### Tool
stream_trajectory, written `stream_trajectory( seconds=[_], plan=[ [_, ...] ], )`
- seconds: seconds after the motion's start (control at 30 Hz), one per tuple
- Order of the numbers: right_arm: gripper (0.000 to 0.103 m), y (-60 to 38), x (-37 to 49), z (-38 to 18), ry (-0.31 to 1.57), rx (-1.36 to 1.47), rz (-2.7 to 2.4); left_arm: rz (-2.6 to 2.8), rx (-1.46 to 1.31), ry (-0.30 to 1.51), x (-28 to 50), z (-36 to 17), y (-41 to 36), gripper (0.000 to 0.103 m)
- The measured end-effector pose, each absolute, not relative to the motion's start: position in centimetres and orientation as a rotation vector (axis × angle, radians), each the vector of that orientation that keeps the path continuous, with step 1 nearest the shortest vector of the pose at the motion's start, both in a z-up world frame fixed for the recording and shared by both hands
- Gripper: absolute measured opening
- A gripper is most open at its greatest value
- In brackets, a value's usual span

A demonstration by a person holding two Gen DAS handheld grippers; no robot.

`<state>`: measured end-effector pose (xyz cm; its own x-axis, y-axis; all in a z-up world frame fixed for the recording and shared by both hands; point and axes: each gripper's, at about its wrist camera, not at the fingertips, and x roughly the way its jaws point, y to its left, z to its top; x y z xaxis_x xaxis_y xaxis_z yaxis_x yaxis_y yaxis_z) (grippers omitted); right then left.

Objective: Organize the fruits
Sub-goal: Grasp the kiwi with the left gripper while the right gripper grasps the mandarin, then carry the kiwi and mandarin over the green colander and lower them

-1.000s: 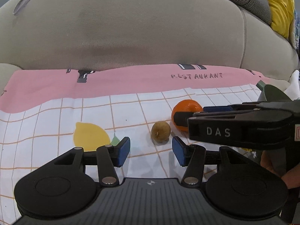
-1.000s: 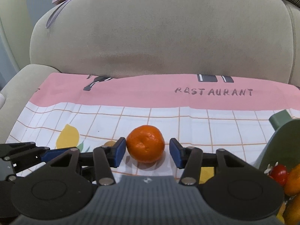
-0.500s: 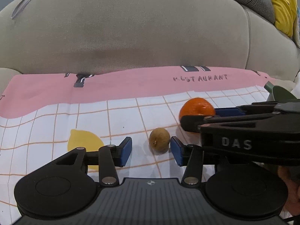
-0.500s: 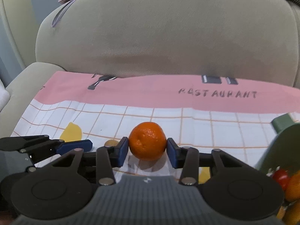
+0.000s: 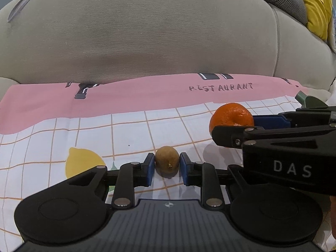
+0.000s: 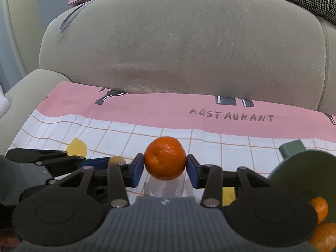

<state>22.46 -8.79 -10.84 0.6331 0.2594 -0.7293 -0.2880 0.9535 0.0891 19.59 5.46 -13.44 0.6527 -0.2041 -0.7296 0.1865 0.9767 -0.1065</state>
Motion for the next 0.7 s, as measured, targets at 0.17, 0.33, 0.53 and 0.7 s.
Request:
stream_trajectory(
  seconds=[0.17, 0.33, 0.53, 0.7],
  plan=[
    [0.041, -8.9, 22.0, -10.3, 0.821, -0.050, 0.319, -0.206, -0.016, 0.841, 19.2, -12.4, 5.5, 0.028],
    [0.041, -9.2, 21.0, -9.0, 0.799, -0.055, 0.330, -0.189, 0.000, 0.838, 17.9, -10.6, 5.5, 0.028],
    [0.041, -9.8, 19.2, -6.9, 0.771, -0.055, 0.340, -0.174, -0.028, 0.829, 15.9, -8.4, 6.1, 0.028],
    [0.041, -10.8, 17.0, -5.2, 0.745, -0.069, 0.352, -0.183, -0.031, 0.801, 14.2, -6.1, 5.4, 0.028]
  ],
)
